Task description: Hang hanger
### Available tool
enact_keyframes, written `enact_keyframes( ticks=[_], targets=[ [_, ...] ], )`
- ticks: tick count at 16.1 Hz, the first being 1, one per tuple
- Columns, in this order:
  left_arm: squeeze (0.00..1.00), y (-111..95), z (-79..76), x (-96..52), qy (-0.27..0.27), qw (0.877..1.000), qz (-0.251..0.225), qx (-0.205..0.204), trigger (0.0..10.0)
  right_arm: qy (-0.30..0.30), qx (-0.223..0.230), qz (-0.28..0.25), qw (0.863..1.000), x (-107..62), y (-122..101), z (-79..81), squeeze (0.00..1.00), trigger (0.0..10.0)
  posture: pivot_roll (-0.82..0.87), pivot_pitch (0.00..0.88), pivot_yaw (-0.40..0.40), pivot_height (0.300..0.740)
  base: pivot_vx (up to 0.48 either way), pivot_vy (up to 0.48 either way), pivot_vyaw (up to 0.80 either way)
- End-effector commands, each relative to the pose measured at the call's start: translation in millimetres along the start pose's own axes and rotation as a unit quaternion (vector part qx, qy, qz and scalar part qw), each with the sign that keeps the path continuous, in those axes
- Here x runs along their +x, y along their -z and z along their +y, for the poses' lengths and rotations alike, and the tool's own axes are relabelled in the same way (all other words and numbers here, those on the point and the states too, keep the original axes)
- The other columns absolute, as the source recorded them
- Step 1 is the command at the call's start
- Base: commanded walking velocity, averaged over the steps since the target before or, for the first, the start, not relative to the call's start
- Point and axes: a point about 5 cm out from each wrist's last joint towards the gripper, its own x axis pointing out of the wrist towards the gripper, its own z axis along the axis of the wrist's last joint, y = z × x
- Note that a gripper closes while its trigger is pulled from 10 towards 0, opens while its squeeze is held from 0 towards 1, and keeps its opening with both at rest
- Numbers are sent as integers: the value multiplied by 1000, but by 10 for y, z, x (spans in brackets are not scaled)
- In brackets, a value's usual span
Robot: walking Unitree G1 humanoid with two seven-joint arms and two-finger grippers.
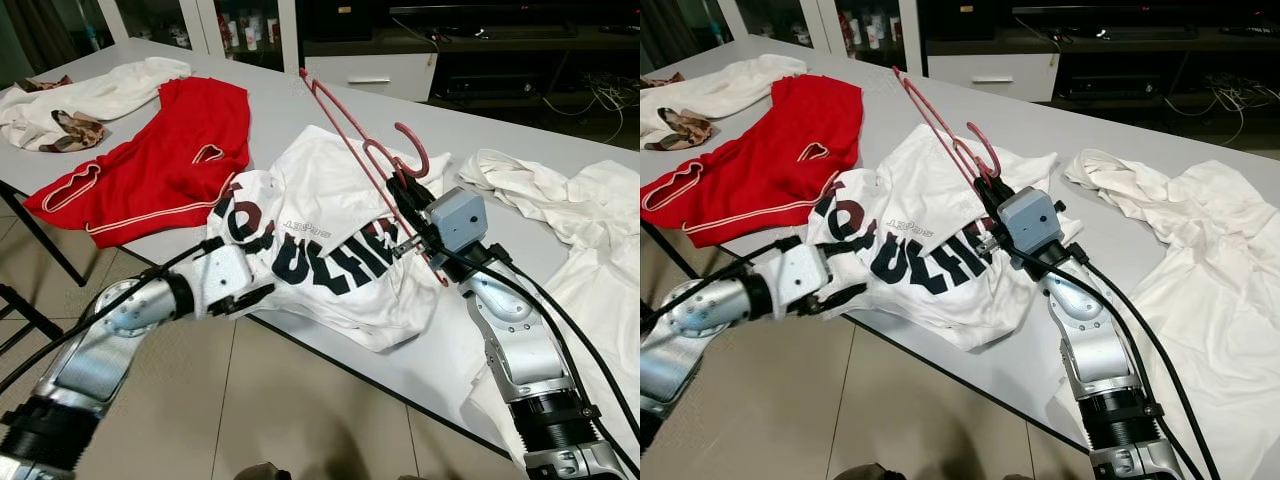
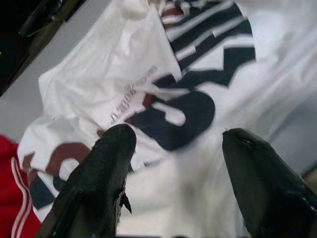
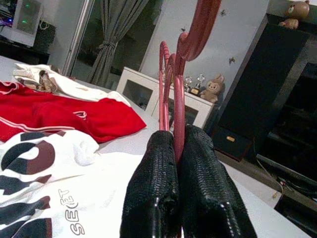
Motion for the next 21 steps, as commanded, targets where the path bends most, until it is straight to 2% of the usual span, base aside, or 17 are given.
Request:
enact_keyframes(
  ticks=[1,4,6,8,11,13,15,17,21],
  targets=[
    [0,50,-77,-33,20,1000,18,9,10000,-6,-2,-9,1000,-10,-48,16,0,10000,-45,0,54,736,0,0,0],
    [0,86,-178,-118,62,997,37,-23,10000,-8,0,-9,1000,-7,-51,23,0,10000,-36,0,50,736,0,0,0],
    [0,109,-192,-165,69,996,47,-28,10000,-9,1,-9,1000,-5,-51,21,0,10000,-31,0,48,736,0,0,0],
    [0,170,-179,-162,55,996,61,-18,10000,-11,1,-10,1000,-1,-51,22,0,10000,-31,0,46,736,0,0,0],
    [0,183,-46,-93,-13,998,56,5,10000,-15,2,-11,1000,-6,-61,43,0,10000,-37,0,46,736,0,0,0],
    [0,236,38,-97,-44,997,65,4,10000,-12,3,-10,1000,-15,-58,42,0,10000,-43,0,48,736,0,0,0],
    [0,322,34,-87,-49,996,78,-3,10000,-12,3,-11,1000,-18,-59,42,0,10000,-43,0,48,736,0,0,0],
    [0,432,-62,-54,-32,995,91,-28,10000,-11,4,-11,1000,-15,-59,46,0,10000,-46,0,52,736,0,0,0],
    [0,440,-70,-41,-34,995,87,-31,10000,-10,4,-12,1000,-6,-66,45,0,10000,-45,0,51,736,0,0,0]
  ],
)
